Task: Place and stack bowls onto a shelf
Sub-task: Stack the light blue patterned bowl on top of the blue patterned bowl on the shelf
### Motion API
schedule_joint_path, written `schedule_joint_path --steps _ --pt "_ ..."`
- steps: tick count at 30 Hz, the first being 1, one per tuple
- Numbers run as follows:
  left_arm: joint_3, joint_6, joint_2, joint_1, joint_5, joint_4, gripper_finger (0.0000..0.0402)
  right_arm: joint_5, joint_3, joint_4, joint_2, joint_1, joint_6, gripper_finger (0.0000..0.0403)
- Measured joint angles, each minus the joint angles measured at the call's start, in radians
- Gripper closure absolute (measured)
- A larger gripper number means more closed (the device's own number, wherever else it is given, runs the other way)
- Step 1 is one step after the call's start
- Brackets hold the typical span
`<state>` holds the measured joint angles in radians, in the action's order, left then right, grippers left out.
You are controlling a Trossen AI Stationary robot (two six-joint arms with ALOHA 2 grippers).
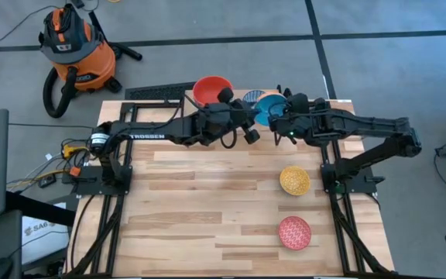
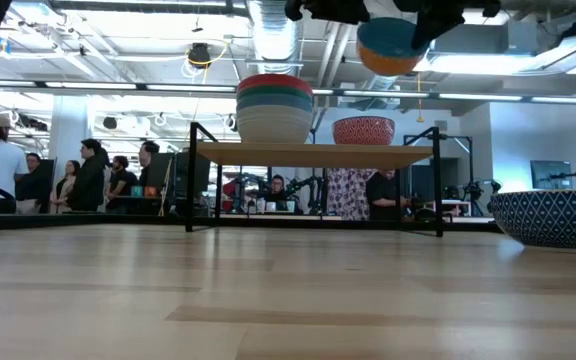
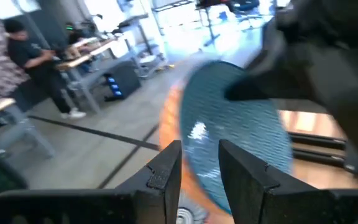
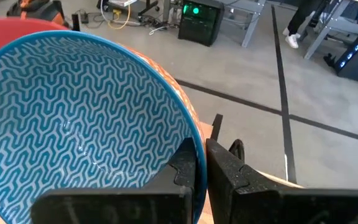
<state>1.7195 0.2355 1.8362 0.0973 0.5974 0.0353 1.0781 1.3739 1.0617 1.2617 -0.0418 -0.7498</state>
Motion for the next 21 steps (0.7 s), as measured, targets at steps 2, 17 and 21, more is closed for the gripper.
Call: schedule_joint_path --steps 2,17,21 --pt "0.0 0.009 0.0 0.0 0.038 0.016 0.0305 -0.005 0.0 0.009 0.0 0.001 0.002 0.0363" --pt "0.0 -0.024 -0.001 0.04 -0.055 -0.01 0.0305 -0.009 0.05 -0.013 0.003 0.023 0.087 0.0363" --pt "0.0 -0.01 -0.003 0.043 -0.071 -0.016 0.0305 -0.017 0.072 -0.037 0.003 0.024 0.223 0.0363"
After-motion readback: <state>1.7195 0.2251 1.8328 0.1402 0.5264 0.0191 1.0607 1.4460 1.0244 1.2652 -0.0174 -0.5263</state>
